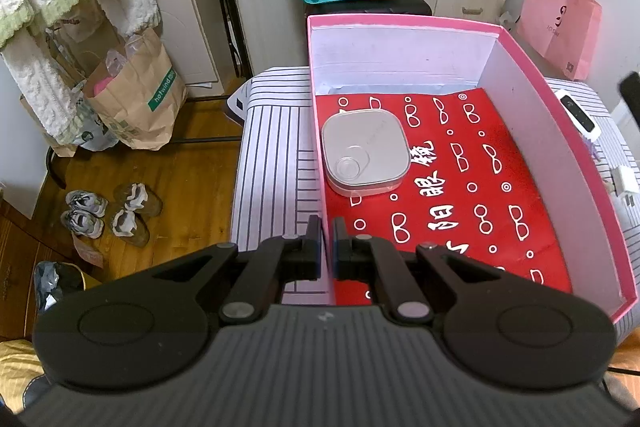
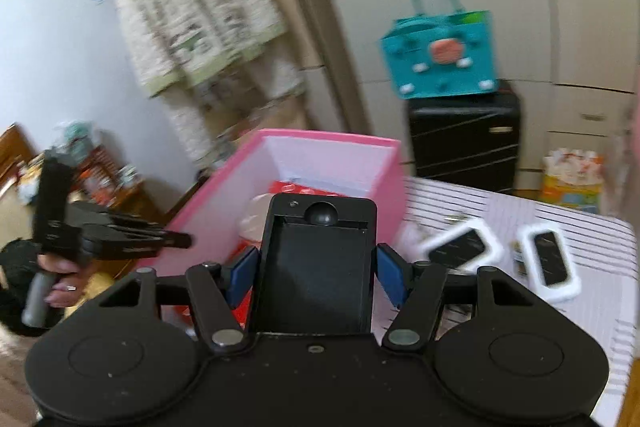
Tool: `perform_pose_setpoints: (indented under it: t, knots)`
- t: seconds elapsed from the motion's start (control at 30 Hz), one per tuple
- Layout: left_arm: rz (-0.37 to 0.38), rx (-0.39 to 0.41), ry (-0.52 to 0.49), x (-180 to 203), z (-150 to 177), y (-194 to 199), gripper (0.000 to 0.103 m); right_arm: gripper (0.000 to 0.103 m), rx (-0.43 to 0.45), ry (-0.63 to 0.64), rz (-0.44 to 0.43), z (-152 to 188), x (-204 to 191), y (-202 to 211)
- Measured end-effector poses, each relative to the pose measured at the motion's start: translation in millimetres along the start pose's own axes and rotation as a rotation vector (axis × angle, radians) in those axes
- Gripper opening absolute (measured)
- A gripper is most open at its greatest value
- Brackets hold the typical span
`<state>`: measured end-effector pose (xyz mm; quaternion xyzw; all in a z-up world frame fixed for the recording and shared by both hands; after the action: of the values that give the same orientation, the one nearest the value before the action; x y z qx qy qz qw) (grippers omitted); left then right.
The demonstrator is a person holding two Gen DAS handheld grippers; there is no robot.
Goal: Organize rigid objects
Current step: 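Grasp the black phone case with the right gripper, then place the black phone case beside the power bank in the box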
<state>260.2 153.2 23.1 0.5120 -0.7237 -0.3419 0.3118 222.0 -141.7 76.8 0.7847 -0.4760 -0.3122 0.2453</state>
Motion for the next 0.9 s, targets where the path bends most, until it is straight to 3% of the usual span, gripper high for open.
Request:
perform_pose_setpoints:
  t: [0.2,0.33,0.63,0.73,0.9]
  knots:
    - [0.01,0.003,-0.005,-0.7,1.1,3.1,0.004,0.068,-0.101,0.064,-0.123,-25.8,-17.4,-42.8]
    - [0.015,0.003,-0.009,-1.3,1.2,4.2,0.004,0.068,-0.153,0.122,-0.119,-35.6,-31.7,-74.6]
    - [0.019,0.008,-0.018,0.6,1.0,3.7,0.004,0.068,-0.306,0.207,0.069,-51.9,-43.9,-158.2]
    - [0.019,0.011,-0.021,0.1,2.0,4.7,0.004,0.068,-0.317,0.254,0.166,-55.8,-47.5,-179.2]
    - [0.017,0.012,-0.03,0.5,2.9,5.5,0.004,0.068,-0.347,0.285,0.245,-56.9,-49.9,-200.9]
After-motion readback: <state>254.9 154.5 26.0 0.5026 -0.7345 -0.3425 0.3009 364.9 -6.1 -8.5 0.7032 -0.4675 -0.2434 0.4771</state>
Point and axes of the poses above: each gripper's, at about its wrist camera, not at the fingertips, and y roughly against the way its jaws point, x to its right, z to its underside, the point moved 1 cm from there along -y, roughly the way its jaws point, and after that the axes turned 7 degrees about z, right-handed, at the moved point
